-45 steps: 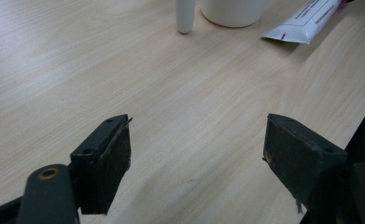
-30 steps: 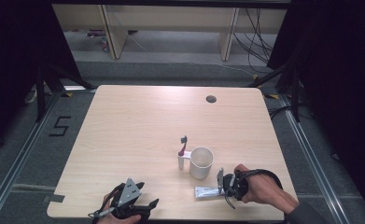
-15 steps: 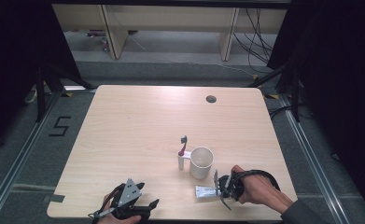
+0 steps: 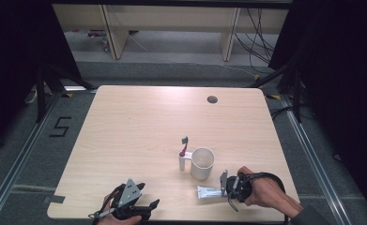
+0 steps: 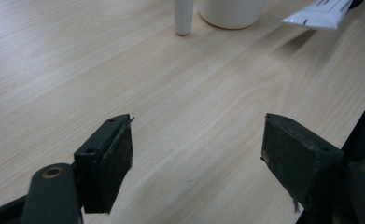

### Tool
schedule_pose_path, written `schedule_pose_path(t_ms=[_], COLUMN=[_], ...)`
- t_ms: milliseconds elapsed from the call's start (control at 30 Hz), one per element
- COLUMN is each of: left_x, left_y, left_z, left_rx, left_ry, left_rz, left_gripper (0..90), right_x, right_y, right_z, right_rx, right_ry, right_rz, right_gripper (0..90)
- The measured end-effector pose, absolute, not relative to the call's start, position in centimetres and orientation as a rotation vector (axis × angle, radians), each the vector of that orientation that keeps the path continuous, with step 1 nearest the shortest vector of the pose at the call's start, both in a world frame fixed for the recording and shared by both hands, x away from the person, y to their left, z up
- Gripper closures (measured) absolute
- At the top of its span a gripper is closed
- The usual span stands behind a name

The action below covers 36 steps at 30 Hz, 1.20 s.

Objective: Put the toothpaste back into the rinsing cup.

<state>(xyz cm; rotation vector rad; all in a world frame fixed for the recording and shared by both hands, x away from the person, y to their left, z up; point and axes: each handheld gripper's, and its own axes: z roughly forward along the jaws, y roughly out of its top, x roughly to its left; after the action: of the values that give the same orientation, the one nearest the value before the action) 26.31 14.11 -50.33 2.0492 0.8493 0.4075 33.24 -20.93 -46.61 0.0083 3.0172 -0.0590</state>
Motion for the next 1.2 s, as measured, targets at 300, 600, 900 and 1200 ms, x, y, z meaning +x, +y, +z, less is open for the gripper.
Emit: schedule_pose_path(t_ms=[300, 600, 900, 1200], left_x=[26.3, 26.5, 26.5, 26.5], left_y=[14.1, 14.3, 14.2, 14.3], left_z=[-50.4, -50.3, -50.4, -50.4], left_rx=[2.035, 2.048, 2.035, 2.015], left_ry=[0.861, 0.853, 0.864, 0.877], left_rz=[0.406, 0.415, 0.411, 0.410], left_gripper=[24.4, 24.4, 24.4, 24.4], right_x=[32.4, 33.0, 36.1, 38.0], right_y=[-22.3, -24.2, -25.6, -25.7], right_z=[-43.1, -40.3, -39.8, -39.6], right_rx=[0.120, 0.279, 0.506, 0.634], right_ry=[2.965, 2.775, 2.539, 2.379], right_rz=[0.398, 0.908, 1.290, 1.468], right_gripper=[75.4, 75.5, 75.5, 75.5])
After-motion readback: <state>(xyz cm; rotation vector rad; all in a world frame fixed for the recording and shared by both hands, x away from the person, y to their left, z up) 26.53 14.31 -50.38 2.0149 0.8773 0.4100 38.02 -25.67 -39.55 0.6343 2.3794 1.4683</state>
